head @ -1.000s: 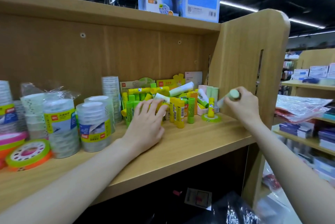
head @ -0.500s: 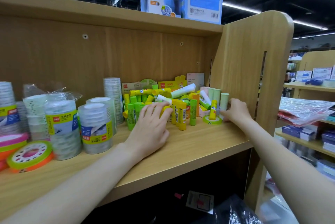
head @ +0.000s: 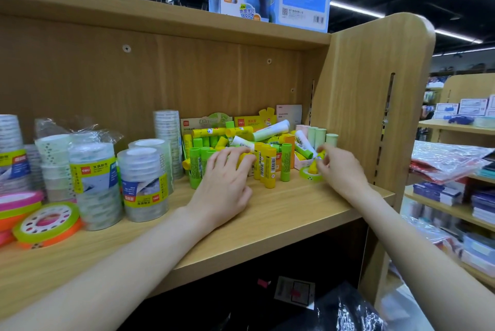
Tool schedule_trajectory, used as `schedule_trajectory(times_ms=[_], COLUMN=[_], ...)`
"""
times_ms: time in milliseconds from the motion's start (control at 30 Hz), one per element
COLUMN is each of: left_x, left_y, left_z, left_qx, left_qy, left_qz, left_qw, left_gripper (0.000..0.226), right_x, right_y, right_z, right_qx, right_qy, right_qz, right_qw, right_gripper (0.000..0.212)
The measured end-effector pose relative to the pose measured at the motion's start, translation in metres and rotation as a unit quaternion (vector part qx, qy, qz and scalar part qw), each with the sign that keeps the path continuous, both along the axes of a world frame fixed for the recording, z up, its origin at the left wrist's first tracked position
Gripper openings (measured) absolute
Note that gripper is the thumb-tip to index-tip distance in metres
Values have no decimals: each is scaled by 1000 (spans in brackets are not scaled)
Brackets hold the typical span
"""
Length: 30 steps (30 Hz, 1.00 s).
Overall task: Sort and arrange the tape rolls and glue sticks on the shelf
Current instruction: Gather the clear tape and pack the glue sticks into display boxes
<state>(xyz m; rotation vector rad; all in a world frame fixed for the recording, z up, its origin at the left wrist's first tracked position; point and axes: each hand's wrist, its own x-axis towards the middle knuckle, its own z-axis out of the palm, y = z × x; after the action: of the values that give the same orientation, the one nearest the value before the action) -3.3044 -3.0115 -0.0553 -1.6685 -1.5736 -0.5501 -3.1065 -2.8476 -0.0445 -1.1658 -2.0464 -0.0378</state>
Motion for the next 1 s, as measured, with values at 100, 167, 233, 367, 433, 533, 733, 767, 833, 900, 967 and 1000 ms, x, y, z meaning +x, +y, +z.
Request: schedule_trajectory(times_ms=[100,167,233,367,433,533,733,767,833,900,967,1000], left_x=[0,-2,-3,-2,-1,-2,-1,-1,0,0,0,1], left_y=[-1,-2,-2,-1,-1,-2,-2,-3,-4,-6,-9,-10], left_z=[0,-1,-1,0,0,1,0,0,0,1,2,3], left_qx=[-3,-1,3,13,11,9,-8,-14,-26,-35,-43,-49], left_qy=[-7,-15,-22,-25,-28,-28,-27,-27,-27,-29,-31,-34], left_qz=[-6,-11,-15,-15,-15,-15,-7,-6,1,5,7,7], left_qw=[1000,1000,1000,1000,999,999,1000,1000,999,999,999,998], left_gripper=[49,49,48,47,47,46,43,43,42,41,41,41], right_x=[-8,-8,-7,-4,-2,3,20,22,23,22,21,22], right_y=[1,2,3,-4,-6,-10,-5,-2,1,5,5,5], right_z=[-6,-6,-5,-1,1,6,27,25,17,10,7,6], right_qx=[-70,-106,-107,-92,-73,-40,-58,-78,-108,-125,-147,-154], right_qy=[-147,-142,-111,-45,17,122,179,149,119,102,87,84], right_qz=[6,18,33,52,53,65,22,12,-7,-17,-16,-18], right_qw=[987,984,987,993,996,990,982,986,987,987,985,984], right_gripper=[37,36,31,18,18,15,11,16,21,19,18,24])
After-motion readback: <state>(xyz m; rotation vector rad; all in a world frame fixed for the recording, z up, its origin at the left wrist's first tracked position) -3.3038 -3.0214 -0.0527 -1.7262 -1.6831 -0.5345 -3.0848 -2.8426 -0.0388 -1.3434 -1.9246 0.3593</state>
